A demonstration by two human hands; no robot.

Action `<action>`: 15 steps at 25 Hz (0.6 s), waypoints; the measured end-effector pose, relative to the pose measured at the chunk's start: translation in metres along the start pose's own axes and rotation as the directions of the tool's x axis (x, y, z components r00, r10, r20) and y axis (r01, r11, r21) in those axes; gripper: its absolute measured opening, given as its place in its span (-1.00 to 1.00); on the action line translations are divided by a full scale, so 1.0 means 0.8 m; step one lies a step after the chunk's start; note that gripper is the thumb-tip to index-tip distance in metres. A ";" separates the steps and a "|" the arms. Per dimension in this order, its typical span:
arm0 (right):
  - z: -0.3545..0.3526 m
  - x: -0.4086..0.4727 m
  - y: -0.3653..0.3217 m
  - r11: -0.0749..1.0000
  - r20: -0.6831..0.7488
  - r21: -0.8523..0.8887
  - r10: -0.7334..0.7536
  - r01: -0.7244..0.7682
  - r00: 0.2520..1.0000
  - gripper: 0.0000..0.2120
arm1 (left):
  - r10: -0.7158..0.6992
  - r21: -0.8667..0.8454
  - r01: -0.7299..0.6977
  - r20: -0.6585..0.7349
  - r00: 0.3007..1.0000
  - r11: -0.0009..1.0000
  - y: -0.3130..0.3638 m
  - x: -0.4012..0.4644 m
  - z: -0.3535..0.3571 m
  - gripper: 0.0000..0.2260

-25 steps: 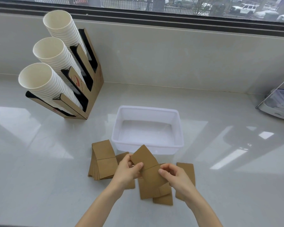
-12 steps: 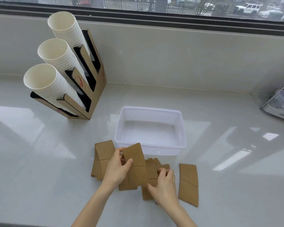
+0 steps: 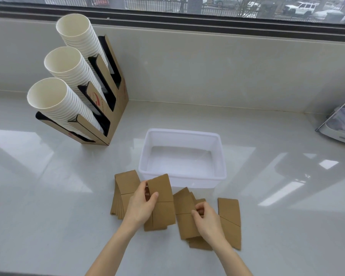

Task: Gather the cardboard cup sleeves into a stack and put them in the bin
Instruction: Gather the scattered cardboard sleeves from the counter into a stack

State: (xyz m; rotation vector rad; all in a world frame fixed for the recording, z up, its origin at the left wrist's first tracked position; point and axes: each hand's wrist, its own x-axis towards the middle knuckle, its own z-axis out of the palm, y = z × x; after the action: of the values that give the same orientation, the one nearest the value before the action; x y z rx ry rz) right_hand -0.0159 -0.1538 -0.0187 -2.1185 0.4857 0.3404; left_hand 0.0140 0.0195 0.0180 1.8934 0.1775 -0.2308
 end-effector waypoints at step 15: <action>-0.036 -0.024 -0.011 0.819 0.096 0.564 0.064 -0.107 0.993 -0.83 | -0.070 -0.062 0.077 0.111 0.991 0.995 -0.005 -0.010 0.016 -0.83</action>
State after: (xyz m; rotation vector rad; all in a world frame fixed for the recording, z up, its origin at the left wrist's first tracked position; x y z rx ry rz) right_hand -0.0272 -0.1695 0.0116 -1.4973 0.5611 0.2782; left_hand 0.0046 0.0088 0.0124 1.8054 0.1790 -0.3726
